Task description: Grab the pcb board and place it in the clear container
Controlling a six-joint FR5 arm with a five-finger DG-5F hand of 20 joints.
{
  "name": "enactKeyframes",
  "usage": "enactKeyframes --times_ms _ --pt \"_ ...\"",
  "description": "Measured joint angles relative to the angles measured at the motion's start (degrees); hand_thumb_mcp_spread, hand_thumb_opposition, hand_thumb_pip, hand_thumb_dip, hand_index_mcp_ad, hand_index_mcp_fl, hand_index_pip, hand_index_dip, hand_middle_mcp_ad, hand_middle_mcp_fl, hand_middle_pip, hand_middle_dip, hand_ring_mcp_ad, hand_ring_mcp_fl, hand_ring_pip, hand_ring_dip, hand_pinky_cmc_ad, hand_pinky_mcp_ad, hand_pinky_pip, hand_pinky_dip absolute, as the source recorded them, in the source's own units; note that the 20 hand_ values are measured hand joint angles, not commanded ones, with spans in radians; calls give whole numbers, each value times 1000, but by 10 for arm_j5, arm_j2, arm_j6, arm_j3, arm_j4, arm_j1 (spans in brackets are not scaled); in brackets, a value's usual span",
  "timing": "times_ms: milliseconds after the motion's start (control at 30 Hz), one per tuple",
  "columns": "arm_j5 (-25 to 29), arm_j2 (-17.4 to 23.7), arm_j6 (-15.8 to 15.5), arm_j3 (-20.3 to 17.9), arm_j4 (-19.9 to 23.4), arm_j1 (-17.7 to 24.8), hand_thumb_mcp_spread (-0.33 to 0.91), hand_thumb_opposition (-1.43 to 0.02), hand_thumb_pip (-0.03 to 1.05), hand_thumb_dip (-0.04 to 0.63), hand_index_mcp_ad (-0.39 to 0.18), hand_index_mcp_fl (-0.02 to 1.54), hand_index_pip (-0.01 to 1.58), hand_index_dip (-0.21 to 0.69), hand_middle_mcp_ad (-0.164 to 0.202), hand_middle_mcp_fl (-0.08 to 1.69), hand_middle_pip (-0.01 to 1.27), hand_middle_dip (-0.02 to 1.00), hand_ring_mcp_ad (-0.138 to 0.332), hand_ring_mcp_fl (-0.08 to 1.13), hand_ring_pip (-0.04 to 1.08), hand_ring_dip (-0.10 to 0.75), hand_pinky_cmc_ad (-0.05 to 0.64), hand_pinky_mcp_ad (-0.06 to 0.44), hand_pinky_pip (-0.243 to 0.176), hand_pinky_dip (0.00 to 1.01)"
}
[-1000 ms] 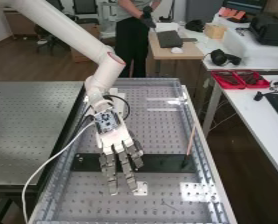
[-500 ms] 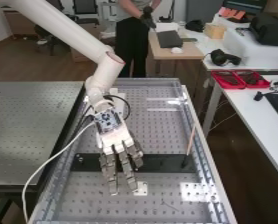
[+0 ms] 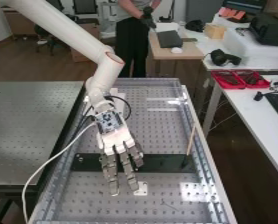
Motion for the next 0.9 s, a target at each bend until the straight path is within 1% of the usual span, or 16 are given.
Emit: enactKeyframes --times_ms 67,133,167,233,367,433,567,600,633,700,733,767,800,833,900 --pt "1 1 -4 -1 3 0 417 -881 682 269 -42 187 1550 126 99 3 120 112 251 -23 86 14 330 180 -75 628" --pt "1 1 -4 -1 5 0 431 -887 668 269 -42 215 1545 119 99 0 127 112 251 -23 82 23 330 171 -73 592" --pt "2 1 -4 -1 6 0 438 -887 667 269 -42 223 1545 119 99 3 127 112 251 -23 82 23 330 173 -70 590" --pt "2 2 -10 -2 11 0 447 -899 661 269 -40 258 1543 122 96 3 129 112 251 -24 82 23 330 169 -58 567" --pt "3 3 -12 -3 14 0 438 -899 656 269 -40 283 1517 124 96 3 129 112 251 -24 79 23 330 169 -58 539" --pt "3 3 -11 -3 14 0 483 -899 590 267 -51 291 1522 138 99 7 136 112 251 -24 80 23 330 169 -42 513" --pt "3 6 -23 -7 25 0 504 -916 581 265 -49 311 1522 138 99 5 136 112 251 -24 80 23 330 169 -42 497" --pt "3 9 -31 -9 33 0 497 -915 581 265 -49 314 1522 138 99 5 136 112 251 -24 80 23 333 169 -42 497" --pt "3 9 -33 -9 35 0 504 -937 581 265 -49 316 1522 138 99 5 133 112 251 -24 80 23 333 169 -42 497" --pt "4 15 -55 -15 56 -1 499 -941 581 265 -49 328 1522 138 99 5 136 112 251 -24 80 23 333 169 -42 497" --pt "4 17 -61 -17 62 -1 513 -960 581 269 -51 328 1522 138 99 5 136 112 251 -24 80 23 333 169 -42 497" --pt "5 21 -75 -21 76 -1 536 -974 583 269 -52 328 1522 138 99 5 136 112 251 -24 80 23 333 169 -42 497" --pt "5 24 -89 -25 90 -1 581 -974 583 269 -68 351 1524 141 99 5 136 112 251 -24 80 23 333 173 -42 497" --pt "5 28 -100 -28 102 -1 592 -974 585 265 -87 431 1531 154 99 5 136 112 251 -24 80 23 333 169 -42 497" --pt "6 33 -116 -34 121 -1 595 -974 585 265 -103 454 1532 176 96 9 136 112 251 -23 80 23 333 173 -42 497"
